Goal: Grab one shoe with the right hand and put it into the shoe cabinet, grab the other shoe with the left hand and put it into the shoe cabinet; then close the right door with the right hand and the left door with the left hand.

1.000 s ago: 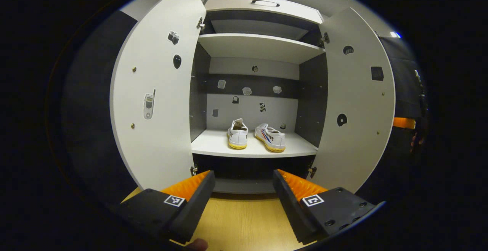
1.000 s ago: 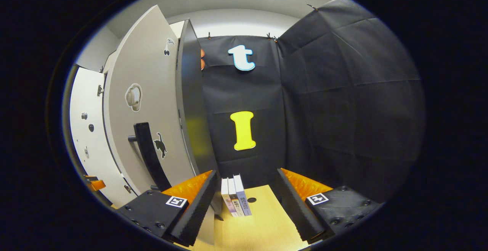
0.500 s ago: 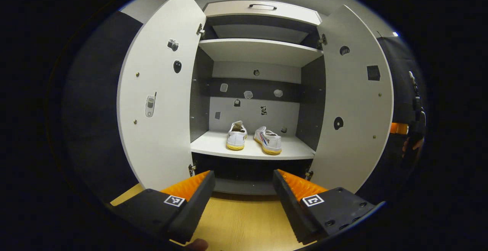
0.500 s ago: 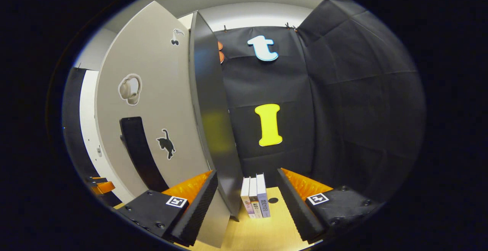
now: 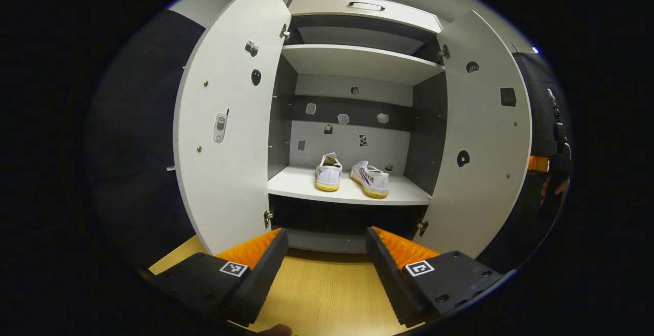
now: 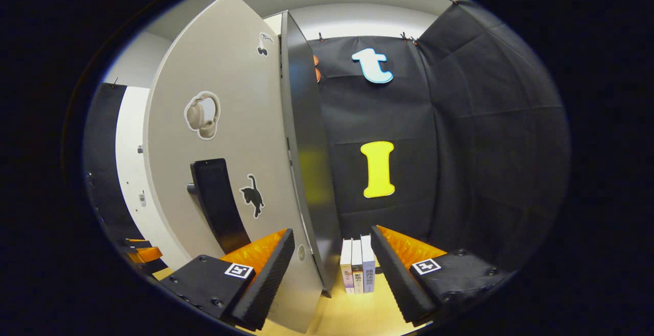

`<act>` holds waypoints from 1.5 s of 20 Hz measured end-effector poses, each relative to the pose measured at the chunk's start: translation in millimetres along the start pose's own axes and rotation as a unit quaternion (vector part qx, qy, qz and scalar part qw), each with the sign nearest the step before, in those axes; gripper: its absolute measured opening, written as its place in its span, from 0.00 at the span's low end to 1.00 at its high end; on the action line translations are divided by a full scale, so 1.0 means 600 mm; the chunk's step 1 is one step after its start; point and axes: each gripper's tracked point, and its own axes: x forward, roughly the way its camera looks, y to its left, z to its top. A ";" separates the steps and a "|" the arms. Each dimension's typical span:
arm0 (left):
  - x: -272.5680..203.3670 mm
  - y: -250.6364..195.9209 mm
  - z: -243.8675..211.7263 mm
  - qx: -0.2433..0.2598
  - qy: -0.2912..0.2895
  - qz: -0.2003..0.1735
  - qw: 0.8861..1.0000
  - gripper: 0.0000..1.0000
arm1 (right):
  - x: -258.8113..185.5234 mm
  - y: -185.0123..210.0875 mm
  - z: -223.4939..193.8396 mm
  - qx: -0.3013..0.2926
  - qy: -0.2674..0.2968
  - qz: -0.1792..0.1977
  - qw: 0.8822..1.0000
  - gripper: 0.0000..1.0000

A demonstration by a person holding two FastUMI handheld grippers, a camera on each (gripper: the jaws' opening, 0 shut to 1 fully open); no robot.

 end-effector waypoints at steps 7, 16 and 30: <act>-0.007 0.075 0.008 0.000 0.001 -0.008 1.000 0.95 | -0.014 0.100 -0.021 0.026 0.013 -0.002 1.000 0.97; -0.065 0.189 -0.001 -0.021 0.007 0.004 1.000 0.96 | -0.002 0.341 -0.067 0.061 0.035 0.087 0.994 0.97; -0.085 0.484 0.034 -0.030 -0.028 0.072 0.997 0.95 | -0.088 0.416 -0.210 0.050 0.059 0.025 0.997 0.97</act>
